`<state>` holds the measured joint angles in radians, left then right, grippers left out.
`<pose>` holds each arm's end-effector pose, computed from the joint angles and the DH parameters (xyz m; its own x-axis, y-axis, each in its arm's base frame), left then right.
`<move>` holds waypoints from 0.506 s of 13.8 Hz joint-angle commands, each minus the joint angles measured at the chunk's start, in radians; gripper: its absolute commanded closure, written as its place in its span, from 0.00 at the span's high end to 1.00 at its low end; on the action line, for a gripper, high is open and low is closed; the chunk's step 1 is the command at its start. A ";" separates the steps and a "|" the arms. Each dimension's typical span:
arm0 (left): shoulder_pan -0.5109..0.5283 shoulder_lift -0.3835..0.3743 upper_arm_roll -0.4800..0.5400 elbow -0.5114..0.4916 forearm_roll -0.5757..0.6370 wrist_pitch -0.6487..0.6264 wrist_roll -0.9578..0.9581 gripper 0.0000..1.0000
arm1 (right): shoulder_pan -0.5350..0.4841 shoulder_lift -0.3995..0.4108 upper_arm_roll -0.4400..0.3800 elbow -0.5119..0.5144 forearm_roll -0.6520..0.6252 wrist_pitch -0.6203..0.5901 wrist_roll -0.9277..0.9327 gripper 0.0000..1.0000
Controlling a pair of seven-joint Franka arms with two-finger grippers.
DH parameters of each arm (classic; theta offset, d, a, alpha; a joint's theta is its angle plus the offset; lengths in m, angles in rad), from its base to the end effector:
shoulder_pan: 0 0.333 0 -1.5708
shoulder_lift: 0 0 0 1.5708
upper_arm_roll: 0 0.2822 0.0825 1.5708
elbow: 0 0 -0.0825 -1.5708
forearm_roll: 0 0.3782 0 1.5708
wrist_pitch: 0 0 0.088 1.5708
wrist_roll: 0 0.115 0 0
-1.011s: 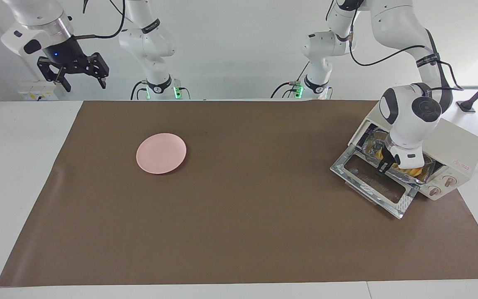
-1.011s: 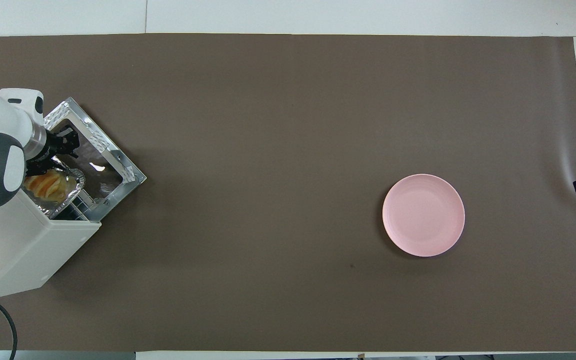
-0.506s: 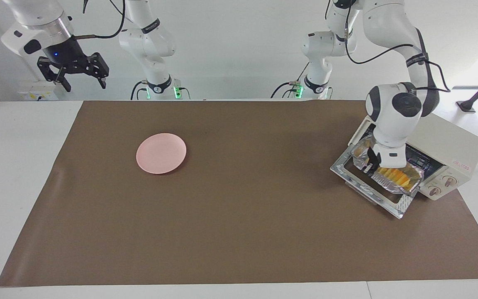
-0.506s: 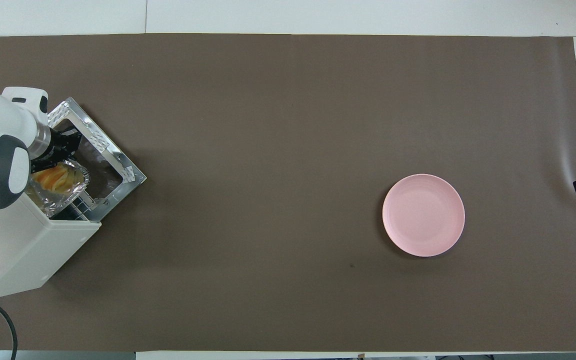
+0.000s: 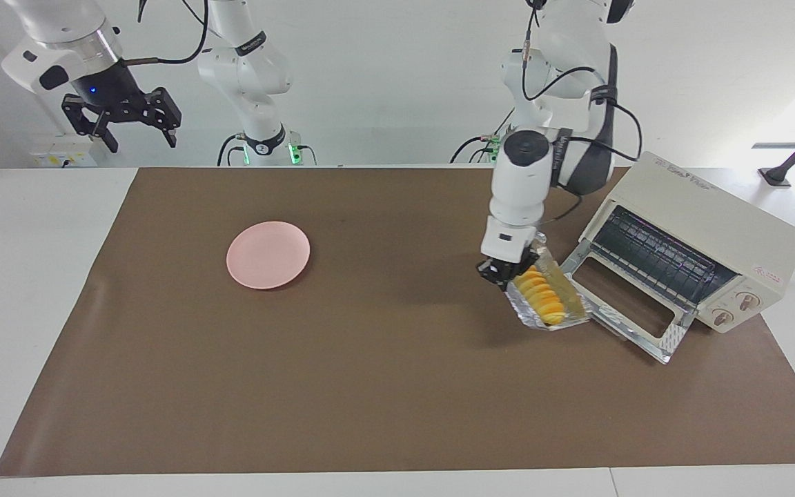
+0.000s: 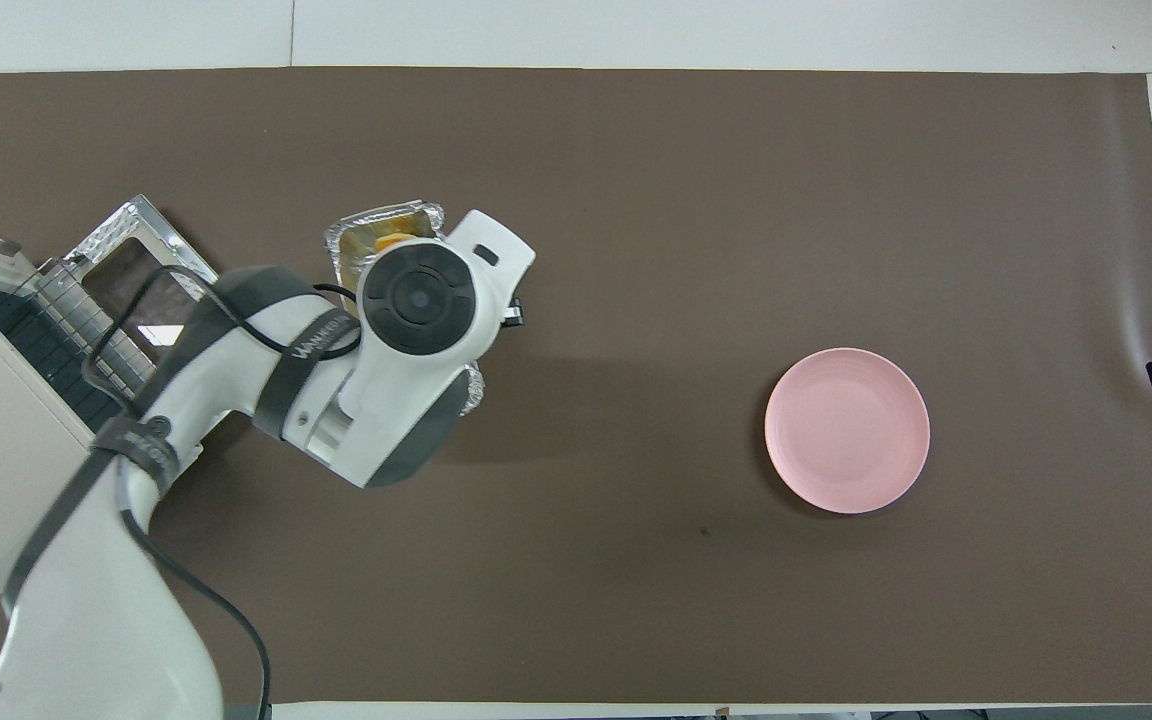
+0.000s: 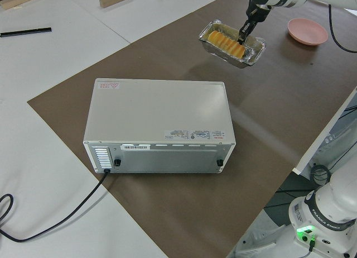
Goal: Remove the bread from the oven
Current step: 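Carry the foil tray to the table center with the left gripper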
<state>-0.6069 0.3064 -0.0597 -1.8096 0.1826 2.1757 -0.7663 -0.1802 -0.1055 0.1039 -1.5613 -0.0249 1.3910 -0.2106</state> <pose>0.4974 -0.3786 0.3428 0.9909 -0.0006 0.1343 0.0077 -0.9981 -0.0617 0.4976 -0.0383 0.6270 0.9892 0.1283 -0.0712 0.1301 -0.9913 0.0212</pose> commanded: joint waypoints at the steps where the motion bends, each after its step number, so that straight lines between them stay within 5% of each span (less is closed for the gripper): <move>1: -0.111 0.143 0.023 0.168 -0.026 -0.094 0.018 0.00 | -0.005 -0.020 0.000 -0.019 0.002 -0.010 -0.021 1.00; 7: -0.151 0.195 0.026 0.196 -0.121 -0.054 -0.013 0.00 | -0.005 -0.020 0.000 -0.019 0.002 -0.010 -0.021 1.00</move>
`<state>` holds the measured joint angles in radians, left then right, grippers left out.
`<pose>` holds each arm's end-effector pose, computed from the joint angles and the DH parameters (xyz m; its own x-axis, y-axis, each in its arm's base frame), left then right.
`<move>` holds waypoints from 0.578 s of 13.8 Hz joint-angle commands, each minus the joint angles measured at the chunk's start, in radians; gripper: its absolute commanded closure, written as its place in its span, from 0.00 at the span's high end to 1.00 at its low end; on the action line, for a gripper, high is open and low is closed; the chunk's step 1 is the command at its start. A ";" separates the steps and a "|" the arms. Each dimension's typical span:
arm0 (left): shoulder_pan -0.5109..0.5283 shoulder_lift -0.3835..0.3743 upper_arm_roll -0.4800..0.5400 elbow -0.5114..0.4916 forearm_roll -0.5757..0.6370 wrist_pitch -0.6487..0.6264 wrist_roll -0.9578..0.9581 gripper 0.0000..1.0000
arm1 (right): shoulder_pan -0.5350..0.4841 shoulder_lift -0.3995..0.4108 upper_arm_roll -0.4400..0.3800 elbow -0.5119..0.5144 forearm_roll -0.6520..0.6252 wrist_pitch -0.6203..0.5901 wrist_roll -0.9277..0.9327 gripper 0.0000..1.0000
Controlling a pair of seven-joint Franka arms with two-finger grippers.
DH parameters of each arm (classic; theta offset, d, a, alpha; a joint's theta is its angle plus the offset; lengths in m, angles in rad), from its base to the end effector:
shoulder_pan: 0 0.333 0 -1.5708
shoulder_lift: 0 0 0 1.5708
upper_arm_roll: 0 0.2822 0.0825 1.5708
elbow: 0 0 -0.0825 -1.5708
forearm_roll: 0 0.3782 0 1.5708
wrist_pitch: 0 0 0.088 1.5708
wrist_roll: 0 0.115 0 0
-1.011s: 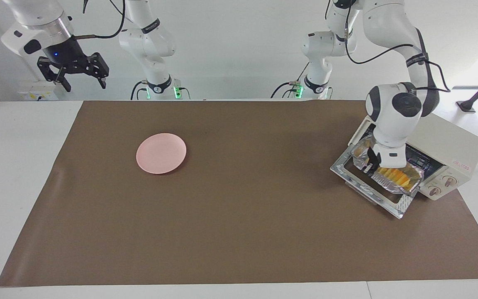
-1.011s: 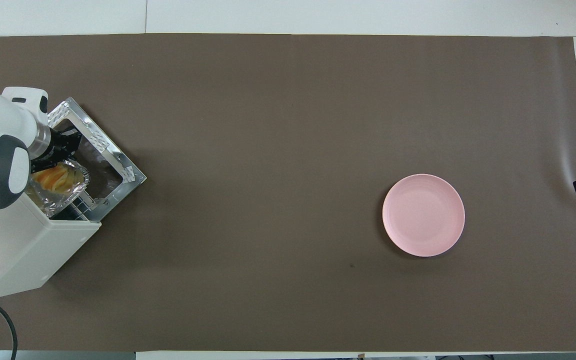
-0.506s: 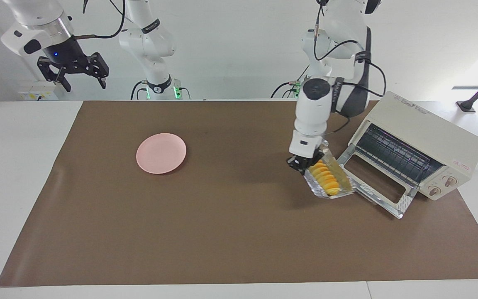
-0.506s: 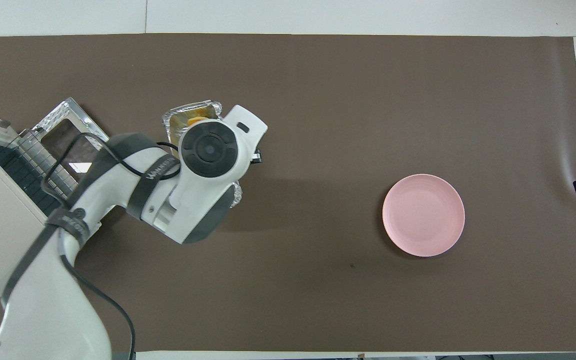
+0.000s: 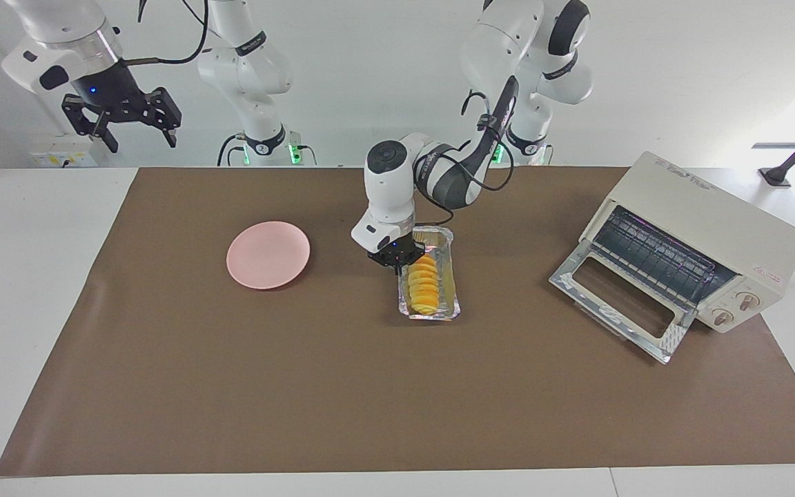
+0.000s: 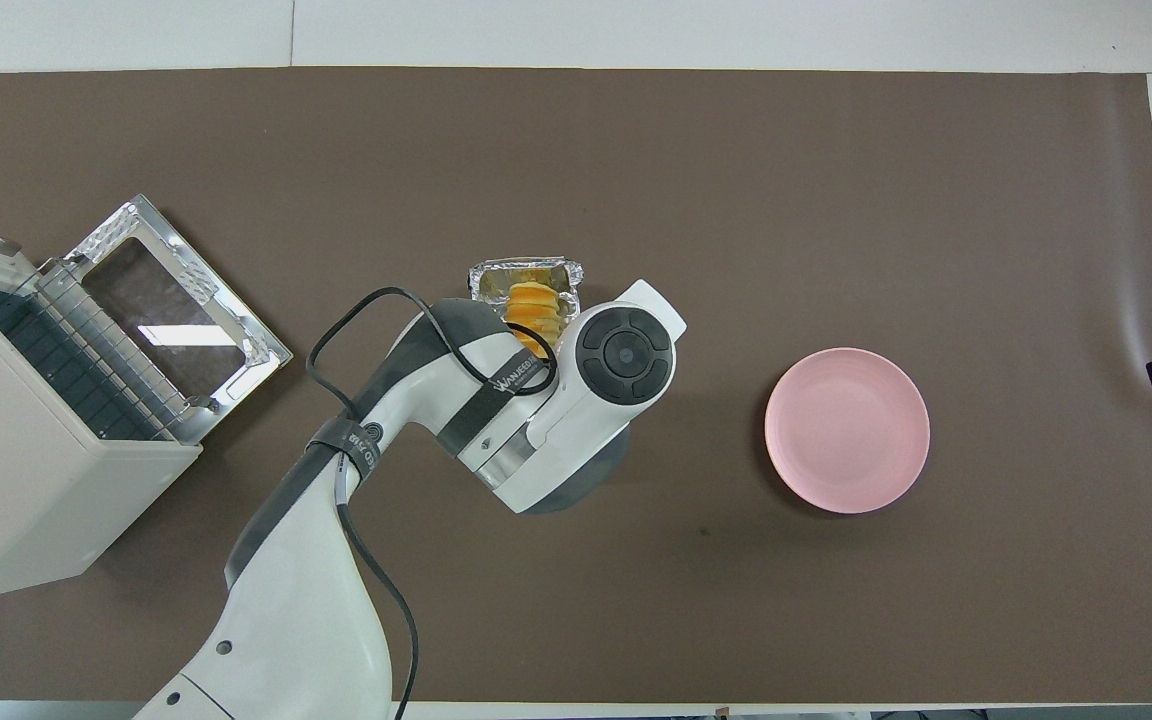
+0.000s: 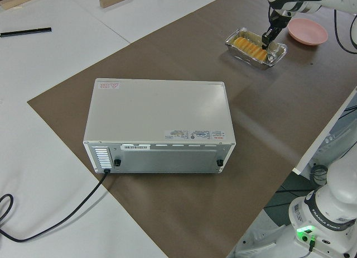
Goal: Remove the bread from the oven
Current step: 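Carry the foil tray to the table center with the left gripper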
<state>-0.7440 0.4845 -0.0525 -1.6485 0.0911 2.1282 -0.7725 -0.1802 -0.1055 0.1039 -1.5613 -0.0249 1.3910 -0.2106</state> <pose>0.4642 -0.4635 0.2975 0.9972 -0.0670 0.0332 -0.0656 -0.9970 -0.0411 0.4976 -0.0383 0.6270 0.9892 0.1283 -0.0712 0.1301 -0.9913 0.0212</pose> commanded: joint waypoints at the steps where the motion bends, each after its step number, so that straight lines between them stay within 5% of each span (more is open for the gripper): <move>1: -0.008 0.017 0.017 0.036 -0.042 -0.001 -0.007 0.37 | -0.005 -0.020 0.000 -0.019 0.002 -0.012 -0.021 1.00; 2: -0.005 0.019 0.019 0.036 -0.059 0.010 -0.008 0.62 | -0.004 -0.020 0.000 -0.019 0.002 -0.010 -0.021 1.00; 4: -0.005 0.022 0.020 0.053 -0.097 0.001 -0.020 0.67 | -0.005 -0.020 0.000 -0.017 0.002 -0.010 -0.021 1.00; 5: -0.005 0.023 0.023 0.061 -0.097 -0.014 -0.027 1.00 | -0.005 -0.020 0.000 -0.017 0.002 -0.010 -0.021 1.00; 7: 0.005 -0.004 0.058 0.073 -0.093 -0.117 -0.027 1.00 | -0.005 -0.020 0.000 -0.019 0.002 -0.010 -0.021 1.00; 8: 0.018 -0.085 0.113 0.058 -0.093 -0.179 -0.018 1.00 | -0.005 -0.020 0.000 -0.017 0.002 -0.010 -0.021 1.00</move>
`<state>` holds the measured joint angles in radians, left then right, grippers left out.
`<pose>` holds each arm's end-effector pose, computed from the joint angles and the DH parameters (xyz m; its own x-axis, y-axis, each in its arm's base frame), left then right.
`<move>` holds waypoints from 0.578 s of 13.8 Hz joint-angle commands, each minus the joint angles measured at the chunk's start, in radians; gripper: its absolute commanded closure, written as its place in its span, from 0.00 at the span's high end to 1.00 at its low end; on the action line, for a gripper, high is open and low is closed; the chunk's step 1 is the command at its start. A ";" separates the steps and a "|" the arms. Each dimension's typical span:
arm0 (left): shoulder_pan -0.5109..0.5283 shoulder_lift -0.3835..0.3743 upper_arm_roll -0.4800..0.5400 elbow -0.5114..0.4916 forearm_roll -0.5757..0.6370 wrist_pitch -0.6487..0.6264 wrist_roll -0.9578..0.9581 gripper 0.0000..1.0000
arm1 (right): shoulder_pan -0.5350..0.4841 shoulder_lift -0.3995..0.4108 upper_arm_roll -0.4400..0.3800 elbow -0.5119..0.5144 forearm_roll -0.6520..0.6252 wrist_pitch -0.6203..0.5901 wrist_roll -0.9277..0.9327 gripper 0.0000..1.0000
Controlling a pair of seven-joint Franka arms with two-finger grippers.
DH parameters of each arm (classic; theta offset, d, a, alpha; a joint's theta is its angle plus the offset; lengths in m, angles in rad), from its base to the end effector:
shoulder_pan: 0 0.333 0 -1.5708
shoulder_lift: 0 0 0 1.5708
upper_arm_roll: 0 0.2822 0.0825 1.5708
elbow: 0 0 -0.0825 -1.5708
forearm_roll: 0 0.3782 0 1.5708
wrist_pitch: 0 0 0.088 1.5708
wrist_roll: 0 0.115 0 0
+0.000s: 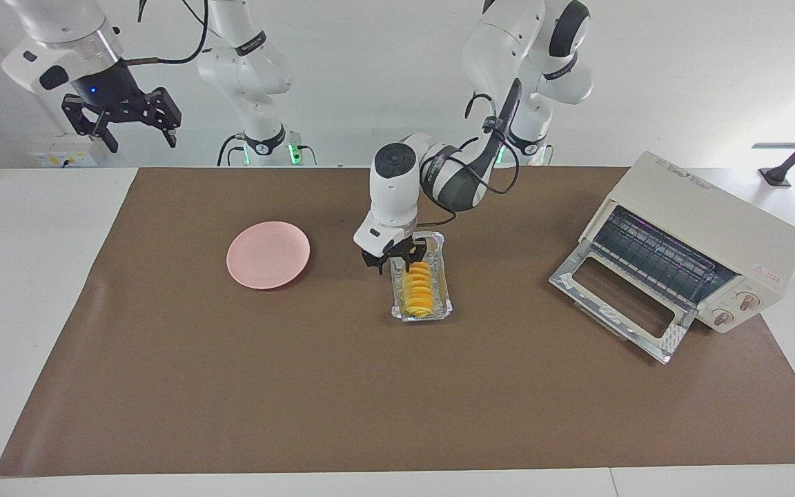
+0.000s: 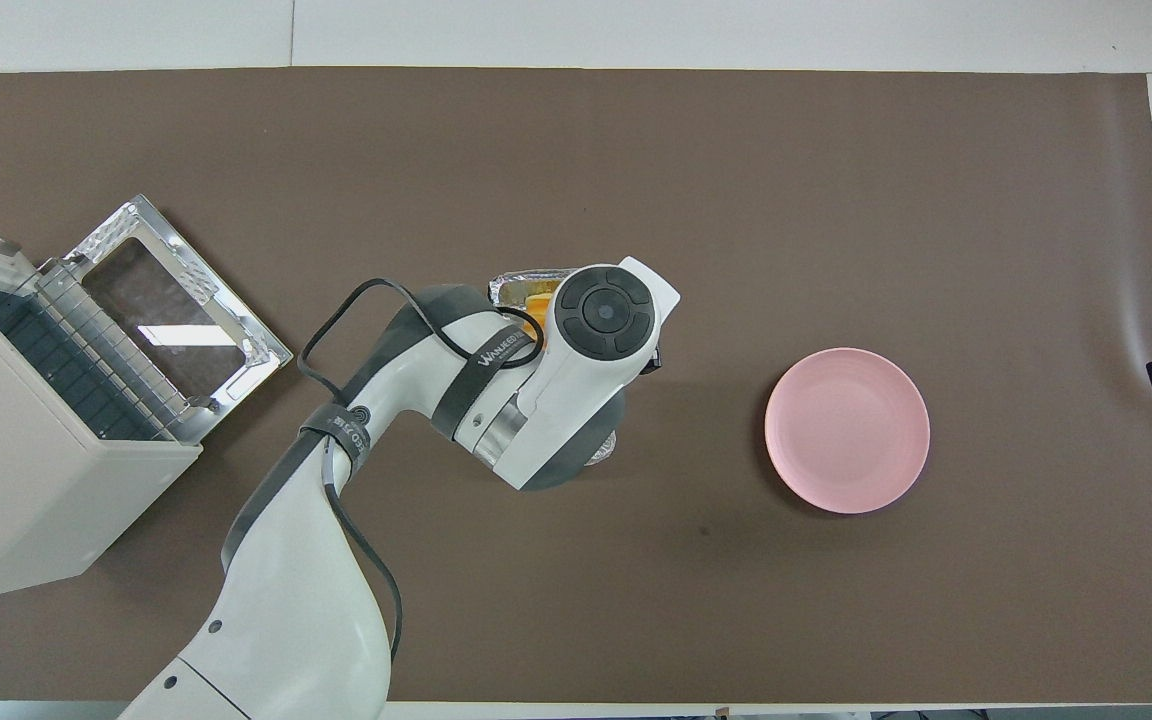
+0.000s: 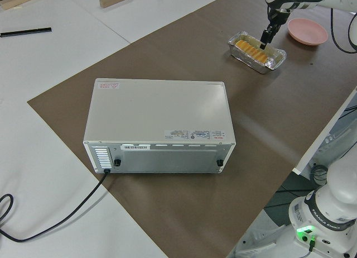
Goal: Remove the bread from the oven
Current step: 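Carry the foil tray to the table center with the left gripper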
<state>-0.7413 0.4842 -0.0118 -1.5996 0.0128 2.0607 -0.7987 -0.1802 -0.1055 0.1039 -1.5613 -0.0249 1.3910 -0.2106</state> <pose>0.4824 -0.4500 0.3136 0.9991 0.0408 -0.0120 0.0406 -0.9990 -0.0205 0.4976 -0.0383 0.6270 0.9892 0.1283 -0.0712 0.1301 -0.9913 0.0212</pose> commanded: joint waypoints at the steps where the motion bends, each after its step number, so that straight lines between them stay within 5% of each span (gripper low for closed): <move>1: 0.067 -0.166 0.091 -0.018 -0.017 -0.176 0.024 1.00 | -0.005 -0.020 0.000 -0.019 0.002 -0.010 -0.021 1.00; 8: 0.390 -0.444 0.093 -0.029 -0.022 -0.626 0.501 1.00 | -0.004 -0.036 0.003 -0.019 0.002 -0.012 -0.023 1.00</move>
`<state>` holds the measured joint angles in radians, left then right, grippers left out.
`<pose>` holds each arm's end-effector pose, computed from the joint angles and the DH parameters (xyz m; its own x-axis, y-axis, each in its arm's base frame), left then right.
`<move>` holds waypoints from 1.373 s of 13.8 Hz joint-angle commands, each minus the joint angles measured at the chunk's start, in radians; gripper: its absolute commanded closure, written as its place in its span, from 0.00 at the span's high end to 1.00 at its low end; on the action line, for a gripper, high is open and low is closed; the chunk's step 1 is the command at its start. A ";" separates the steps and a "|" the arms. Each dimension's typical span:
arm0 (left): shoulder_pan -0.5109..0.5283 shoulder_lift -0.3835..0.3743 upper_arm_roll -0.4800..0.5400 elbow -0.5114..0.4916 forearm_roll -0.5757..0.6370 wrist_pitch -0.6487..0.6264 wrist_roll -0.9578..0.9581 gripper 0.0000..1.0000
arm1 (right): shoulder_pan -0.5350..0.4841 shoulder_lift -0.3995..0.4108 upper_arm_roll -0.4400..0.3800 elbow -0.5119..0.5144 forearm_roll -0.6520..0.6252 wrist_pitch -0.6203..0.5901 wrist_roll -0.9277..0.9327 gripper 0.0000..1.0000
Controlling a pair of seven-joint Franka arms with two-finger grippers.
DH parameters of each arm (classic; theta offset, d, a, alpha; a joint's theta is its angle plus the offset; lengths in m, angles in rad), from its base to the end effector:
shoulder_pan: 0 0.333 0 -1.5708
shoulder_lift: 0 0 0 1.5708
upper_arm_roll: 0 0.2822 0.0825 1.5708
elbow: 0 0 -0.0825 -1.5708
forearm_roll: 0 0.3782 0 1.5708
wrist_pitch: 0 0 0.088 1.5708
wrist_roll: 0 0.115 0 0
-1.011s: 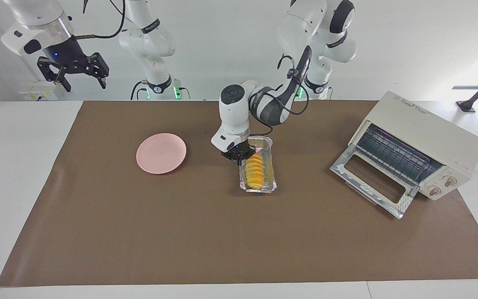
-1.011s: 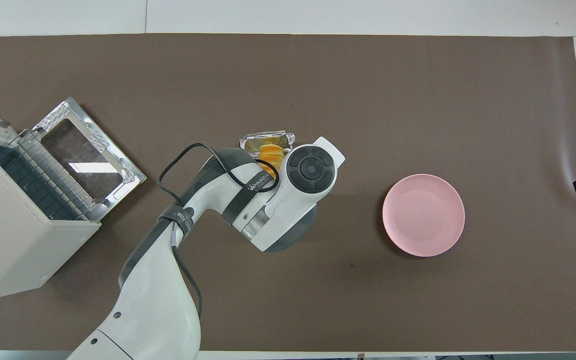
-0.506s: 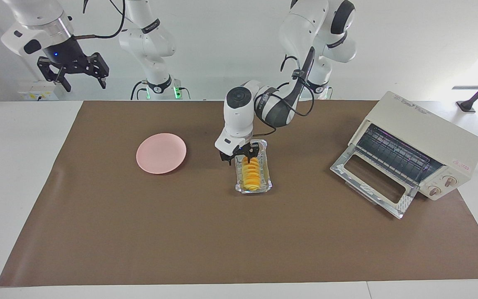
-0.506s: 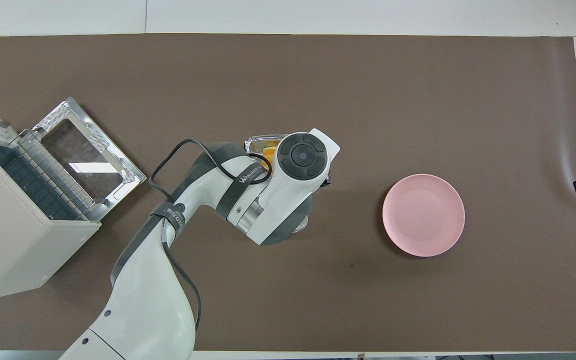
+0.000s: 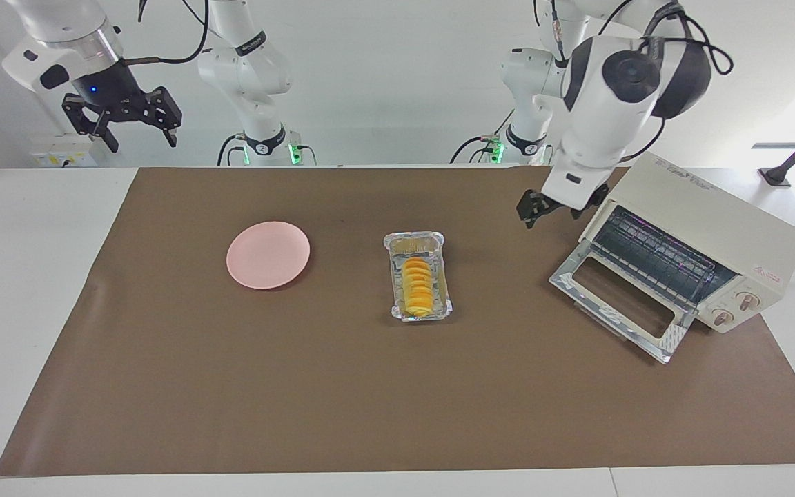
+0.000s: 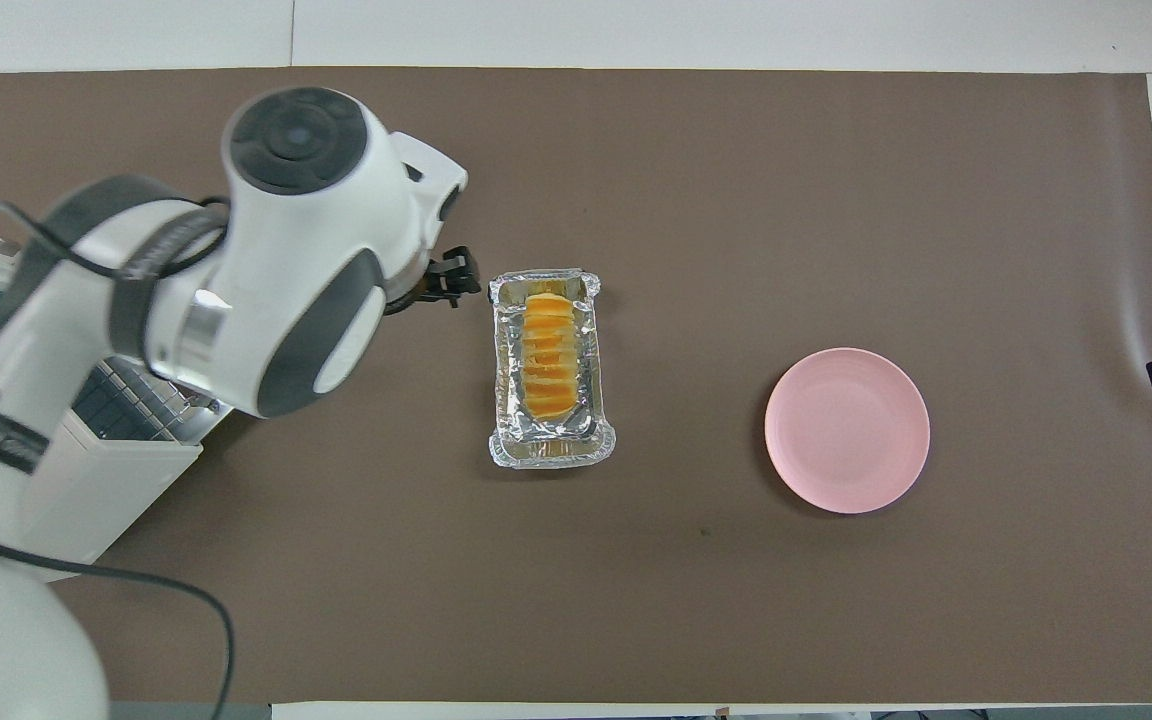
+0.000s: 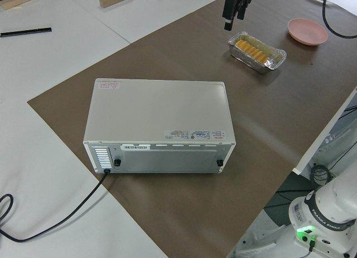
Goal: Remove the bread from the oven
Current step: 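Release the tray and withdraw the left gripper toward the oven, then reach the right gripper to the foil tray edge and grasp it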
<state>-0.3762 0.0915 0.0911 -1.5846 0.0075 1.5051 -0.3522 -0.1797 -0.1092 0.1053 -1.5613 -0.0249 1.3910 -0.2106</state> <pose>0.5370 -0.1583 0.5207 0.9854 0.0721 -0.1539 0.0614 -0.9954 -0.0734 0.4966 -0.0371 0.6288 0.9892 0.1301 -0.0678 0.1319 -0.9910 0.0225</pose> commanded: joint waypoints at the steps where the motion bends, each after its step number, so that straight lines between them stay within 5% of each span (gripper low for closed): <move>1: 0.049 -0.082 -0.010 -0.063 -0.017 -0.106 0.052 1.00 | -0.004 -0.035 0.001 -0.019 0.000 -0.012 -0.021 1.00; 6: 0.097 -0.140 -0.010 -0.112 -0.009 -0.112 0.171 1.00 | 0.008 -0.055 0.013 -0.022 0.008 -0.003 -0.018 1.00; 10: 0.229 -0.151 -0.123 -0.127 -0.009 -0.082 0.214 1.00 | 0.221 -0.011 0.022 -0.109 0.008 0.136 0.245 1.00; 19: 0.309 -0.124 -0.165 -0.072 -0.003 -0.134 0.234 1.00 | 0.531 0.302 0.022 -0.131 0.007 0.514 0.681 1.00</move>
<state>-0.1095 -0.0237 -0.0546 -1.6692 0.0073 1.3969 -0.1486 0.3122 0.1360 0.1333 -1.7032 -0.0193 1.8439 0.4010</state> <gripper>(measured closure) 0.000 0.000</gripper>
